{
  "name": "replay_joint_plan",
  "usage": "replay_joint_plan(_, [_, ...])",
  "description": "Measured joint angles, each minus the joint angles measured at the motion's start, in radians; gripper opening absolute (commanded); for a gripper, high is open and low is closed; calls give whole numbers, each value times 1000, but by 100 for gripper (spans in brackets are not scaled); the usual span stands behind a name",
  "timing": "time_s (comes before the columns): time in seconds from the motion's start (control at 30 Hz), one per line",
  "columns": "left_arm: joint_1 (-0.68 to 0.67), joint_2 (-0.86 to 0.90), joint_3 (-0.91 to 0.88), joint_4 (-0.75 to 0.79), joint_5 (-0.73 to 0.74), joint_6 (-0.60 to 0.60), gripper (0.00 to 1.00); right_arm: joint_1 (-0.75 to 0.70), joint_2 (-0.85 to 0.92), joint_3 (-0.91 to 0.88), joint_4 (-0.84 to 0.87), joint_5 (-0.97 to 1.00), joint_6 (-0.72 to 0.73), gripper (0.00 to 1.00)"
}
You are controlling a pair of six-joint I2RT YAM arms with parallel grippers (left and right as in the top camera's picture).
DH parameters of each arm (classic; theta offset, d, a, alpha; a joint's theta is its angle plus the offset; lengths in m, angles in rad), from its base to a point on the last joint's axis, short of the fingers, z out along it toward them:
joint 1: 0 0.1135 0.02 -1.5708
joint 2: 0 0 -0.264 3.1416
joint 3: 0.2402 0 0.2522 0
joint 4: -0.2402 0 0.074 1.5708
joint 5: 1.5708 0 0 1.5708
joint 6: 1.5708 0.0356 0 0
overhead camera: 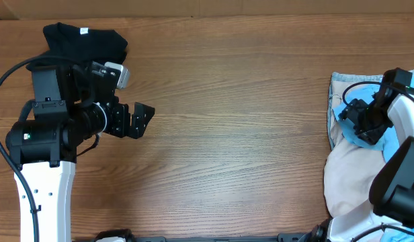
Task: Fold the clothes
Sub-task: 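Raise both arms and move the right gripper over the blue t-shirt, then lower the right gripper and pinch the blue t-shirt on the pile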
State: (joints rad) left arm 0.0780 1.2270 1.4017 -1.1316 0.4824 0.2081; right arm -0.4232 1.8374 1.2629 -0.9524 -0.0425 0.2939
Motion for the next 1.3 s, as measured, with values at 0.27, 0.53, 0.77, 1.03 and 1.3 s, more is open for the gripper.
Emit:
replay_joint_plan(0.27, [0, 0, 0, 5, 0, 0, 100, 20, 2, -8, 8, 8, -24, 48])
replay_joint_plan(0.53, [0, 0, 0, 2, 0, 0, 100, 34, 2, -19, 14, 16, -33, 21])
replay_joint_plan(0.77, [0, 0, 0, 2, 0, 0, 100, 0, 2, 35, -71, 16, -27, 4])
replay_joint_plan(1.03, [0, 0, 0, 2, 0, 0, 100, -72, 3, 217, -211, -19, 27, 5])
replay_joint_plan(1.3, [0, 0, 0, 2, 0, 0, 100, -80, 2, 362, -285, -126, -37, 8])
